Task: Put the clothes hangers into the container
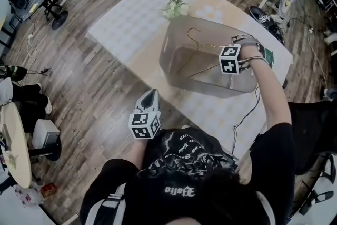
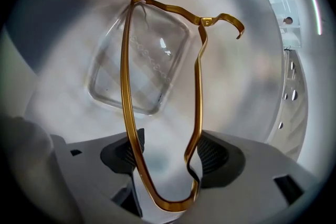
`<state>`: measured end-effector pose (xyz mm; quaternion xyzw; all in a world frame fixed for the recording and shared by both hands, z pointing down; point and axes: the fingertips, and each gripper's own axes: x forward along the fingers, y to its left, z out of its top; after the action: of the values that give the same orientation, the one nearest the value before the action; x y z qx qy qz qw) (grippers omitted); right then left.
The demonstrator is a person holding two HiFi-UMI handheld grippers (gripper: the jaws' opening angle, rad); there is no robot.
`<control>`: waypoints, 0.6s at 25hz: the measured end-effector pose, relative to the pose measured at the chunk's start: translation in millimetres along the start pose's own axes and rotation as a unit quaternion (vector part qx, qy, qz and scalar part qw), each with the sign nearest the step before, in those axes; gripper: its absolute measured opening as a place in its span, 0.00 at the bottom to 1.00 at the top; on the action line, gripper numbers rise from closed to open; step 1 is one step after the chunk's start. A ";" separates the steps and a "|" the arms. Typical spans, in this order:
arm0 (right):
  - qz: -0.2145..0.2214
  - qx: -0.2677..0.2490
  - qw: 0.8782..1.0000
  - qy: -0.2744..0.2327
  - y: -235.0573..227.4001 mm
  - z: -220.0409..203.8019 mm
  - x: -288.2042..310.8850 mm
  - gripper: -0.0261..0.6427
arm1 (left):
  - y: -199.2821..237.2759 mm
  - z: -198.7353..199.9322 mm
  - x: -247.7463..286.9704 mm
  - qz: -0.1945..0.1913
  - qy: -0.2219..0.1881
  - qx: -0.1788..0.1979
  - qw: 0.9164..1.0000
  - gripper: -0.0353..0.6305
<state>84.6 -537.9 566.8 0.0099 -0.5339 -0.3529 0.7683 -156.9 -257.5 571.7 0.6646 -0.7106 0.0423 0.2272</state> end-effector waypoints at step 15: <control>0.009 0.086 0.995 -0.050 2.8 -15.7 -33.7 0.66 | -10.8 -7.6 -1.2 -0.023 0.003 0.004 1.000 0.08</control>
<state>93.0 -522.8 533.7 0.0536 -0.6002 -0.2982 0.7403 -144.4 -254.9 575.4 0.6814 -0.6946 0.0419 0.2271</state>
